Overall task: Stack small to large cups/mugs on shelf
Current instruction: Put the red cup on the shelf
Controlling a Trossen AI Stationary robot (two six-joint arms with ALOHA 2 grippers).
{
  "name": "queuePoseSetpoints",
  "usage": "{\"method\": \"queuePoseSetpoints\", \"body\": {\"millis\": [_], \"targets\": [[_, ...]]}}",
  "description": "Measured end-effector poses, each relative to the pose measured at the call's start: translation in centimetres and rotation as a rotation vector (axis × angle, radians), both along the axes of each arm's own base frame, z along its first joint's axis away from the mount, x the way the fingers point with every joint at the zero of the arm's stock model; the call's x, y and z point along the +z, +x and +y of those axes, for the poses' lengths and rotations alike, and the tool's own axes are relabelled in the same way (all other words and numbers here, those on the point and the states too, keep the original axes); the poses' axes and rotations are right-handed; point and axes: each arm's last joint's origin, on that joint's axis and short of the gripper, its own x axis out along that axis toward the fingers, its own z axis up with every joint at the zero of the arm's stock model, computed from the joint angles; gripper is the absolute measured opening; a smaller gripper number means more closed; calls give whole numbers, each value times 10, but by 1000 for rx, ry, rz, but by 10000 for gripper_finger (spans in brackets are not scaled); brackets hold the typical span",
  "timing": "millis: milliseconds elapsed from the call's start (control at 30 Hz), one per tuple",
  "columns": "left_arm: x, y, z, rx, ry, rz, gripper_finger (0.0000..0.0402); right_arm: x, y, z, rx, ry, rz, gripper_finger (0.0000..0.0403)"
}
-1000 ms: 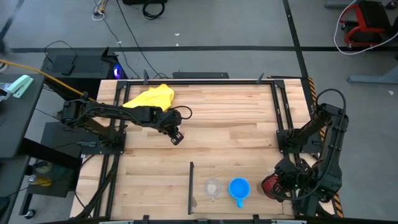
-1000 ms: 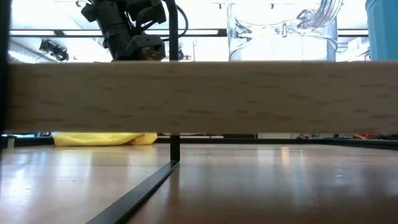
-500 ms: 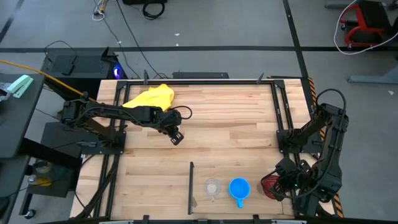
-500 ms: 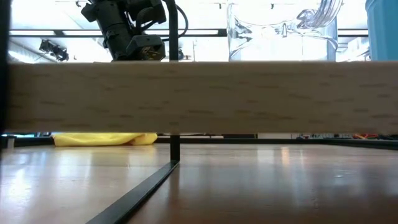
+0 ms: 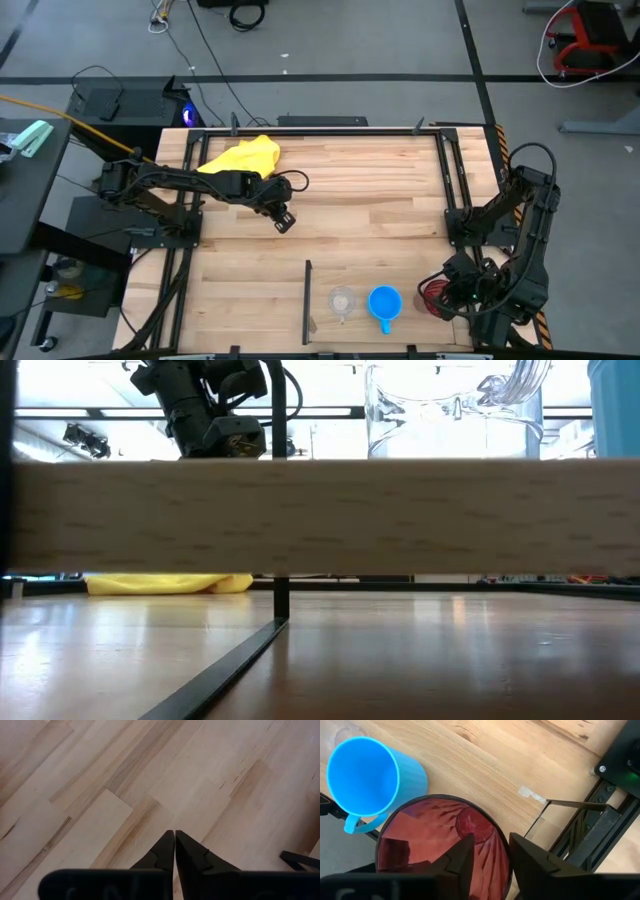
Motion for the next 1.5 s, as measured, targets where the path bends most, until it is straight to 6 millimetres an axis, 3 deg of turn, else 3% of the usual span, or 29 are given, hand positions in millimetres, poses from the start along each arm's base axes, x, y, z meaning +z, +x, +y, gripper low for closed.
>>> {"method": "queuePoseSetpoints", "body": {"millis": [1500], "targets": [[0, 0, 0, -25, 13, 4, 19, -1, -1, 0, -81, 34, 31, 114]]}}
